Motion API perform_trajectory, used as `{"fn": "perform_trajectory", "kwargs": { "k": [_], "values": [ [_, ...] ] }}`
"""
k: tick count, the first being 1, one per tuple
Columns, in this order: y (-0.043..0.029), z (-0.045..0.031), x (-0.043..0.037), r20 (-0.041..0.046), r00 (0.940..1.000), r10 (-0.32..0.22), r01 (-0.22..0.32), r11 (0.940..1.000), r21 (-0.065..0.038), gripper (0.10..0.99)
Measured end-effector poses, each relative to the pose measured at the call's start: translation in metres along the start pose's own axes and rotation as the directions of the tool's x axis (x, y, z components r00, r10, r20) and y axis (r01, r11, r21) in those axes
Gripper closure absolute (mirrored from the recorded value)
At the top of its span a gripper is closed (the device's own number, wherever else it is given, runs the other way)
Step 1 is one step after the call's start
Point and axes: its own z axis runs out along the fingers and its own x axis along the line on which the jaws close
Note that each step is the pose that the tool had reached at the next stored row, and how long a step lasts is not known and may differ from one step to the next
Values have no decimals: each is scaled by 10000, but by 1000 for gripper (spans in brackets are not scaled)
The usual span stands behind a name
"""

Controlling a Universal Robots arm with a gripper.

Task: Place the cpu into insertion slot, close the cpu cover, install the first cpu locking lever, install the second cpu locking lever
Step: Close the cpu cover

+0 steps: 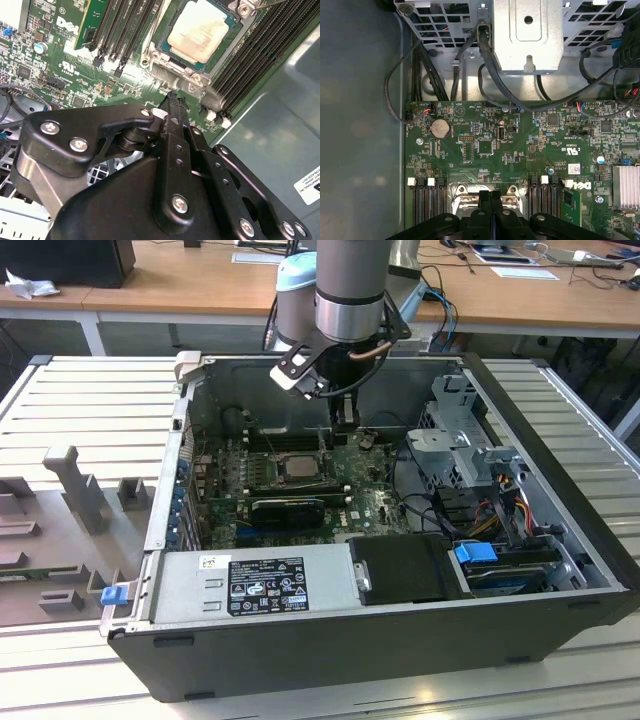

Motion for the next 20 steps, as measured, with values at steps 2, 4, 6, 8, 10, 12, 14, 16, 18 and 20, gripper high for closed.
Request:
{"fn": "perform_trajectory", "kwargs": {
  "k": [2, 4, 6, 8, 10, 12, 14, 16, 18, 20],
  "values": [
    [-12, -1, 0, 0, 10000, 1, -1, 10000, -1, 980],
    [-21, -1, 0, 1, 10000, 1, -1, 10000, 0, 980],
    [-28, -2, 0, 0, 10000, 0, 0, 10000, 0, 980],
    [-36, -2, 0, 0, 10000, 0, 0, 10000, 0, 980],
    [-45, -2, 0, 0, 10000, 0, 0, 10000, 0, 980],
    [-53, -3, 0, 0, 10000, 0, 0, 10000, 0, 980],
    [-64, -3, -1, 0, 10000, 0, 0, 10000, 0, 980],
    [-75, -4, -1, 0, 10000, 0, 0, 10000, 0, 980],
    [-92, -5, -1, 1, 10000, 1, -1, 10000, 0, 980],
    [-112, -6, -1, 1, 10000, 0, 0, 10000, 0, 980]
  ]
}}
